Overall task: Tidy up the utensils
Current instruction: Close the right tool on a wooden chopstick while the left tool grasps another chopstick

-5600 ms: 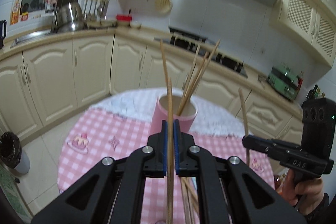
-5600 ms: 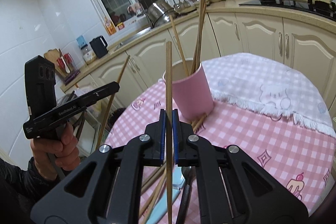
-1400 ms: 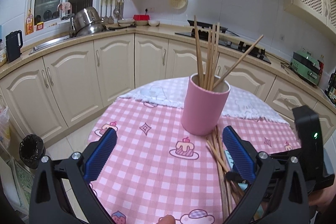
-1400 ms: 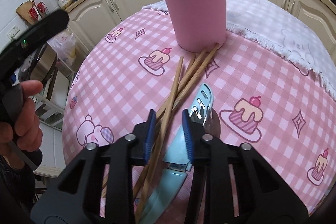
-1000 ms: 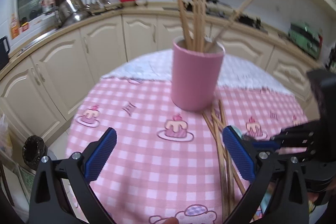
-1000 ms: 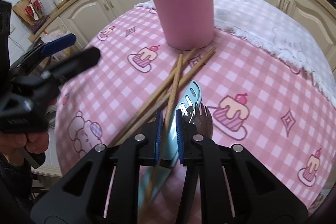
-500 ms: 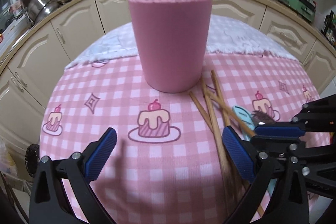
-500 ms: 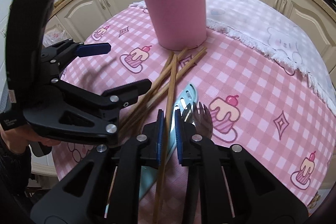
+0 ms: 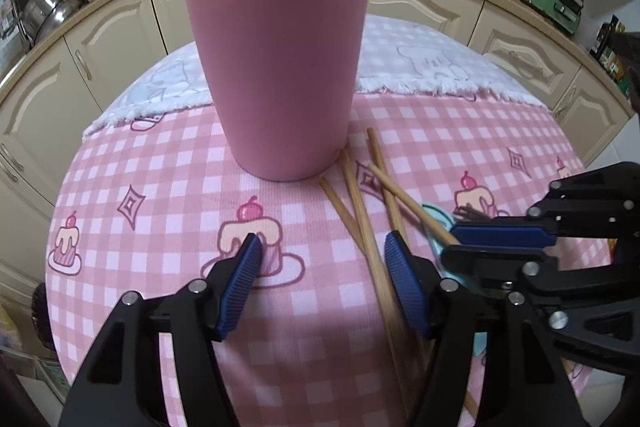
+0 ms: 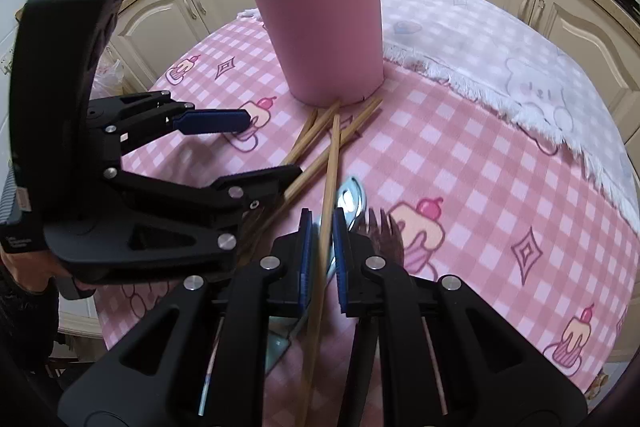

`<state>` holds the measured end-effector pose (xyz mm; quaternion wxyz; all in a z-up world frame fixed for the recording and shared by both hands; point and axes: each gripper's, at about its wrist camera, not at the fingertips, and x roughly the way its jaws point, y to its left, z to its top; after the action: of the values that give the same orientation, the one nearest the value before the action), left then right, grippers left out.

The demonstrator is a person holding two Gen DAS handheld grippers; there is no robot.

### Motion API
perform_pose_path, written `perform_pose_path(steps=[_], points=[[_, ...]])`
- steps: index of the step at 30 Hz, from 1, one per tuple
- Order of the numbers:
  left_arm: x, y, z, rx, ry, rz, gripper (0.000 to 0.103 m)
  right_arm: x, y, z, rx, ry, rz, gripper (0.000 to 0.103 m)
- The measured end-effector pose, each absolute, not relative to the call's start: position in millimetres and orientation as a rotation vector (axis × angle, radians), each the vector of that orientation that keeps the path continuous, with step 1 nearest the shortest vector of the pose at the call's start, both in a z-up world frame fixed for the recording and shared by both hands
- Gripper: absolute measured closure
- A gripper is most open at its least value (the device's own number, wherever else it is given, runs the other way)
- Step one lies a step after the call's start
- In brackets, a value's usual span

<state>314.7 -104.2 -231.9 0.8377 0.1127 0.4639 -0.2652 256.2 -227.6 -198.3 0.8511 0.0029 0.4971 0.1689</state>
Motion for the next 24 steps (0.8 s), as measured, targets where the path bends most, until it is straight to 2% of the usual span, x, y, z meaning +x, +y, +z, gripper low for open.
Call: perform_pose_path(steps=[7,10,12,14,24], points=[[329.2,-107.1,-232.6,0.263,0.997,-0.566,0.047,274.8,-225.3,-199.6,-0.027,1.067,0.351,0.091],[327.3,-109.2,-231.6,0.283,1.0,-0.602,0.061,278.0,-223.0,-199.5,-0.062,1.081,0.355,0.092],[324.9,-107.2,-230.6,0.282,1.007,-0.625,0.081,278.4,-220.5,-199.2,-0.086,1.083,0.353,0.092],[323.2,-108.0,-229.8,0.28,1.016,-0.644,0.091,276.6,-219.5,-198.5,-0.096,1.078,0.357,0.095],[316.0,-101.4,-229.4,0.319,1.018,-0.636,0.09,270.2,-215.9,-198.6,-0.114,1.081,0.337,0.096]])
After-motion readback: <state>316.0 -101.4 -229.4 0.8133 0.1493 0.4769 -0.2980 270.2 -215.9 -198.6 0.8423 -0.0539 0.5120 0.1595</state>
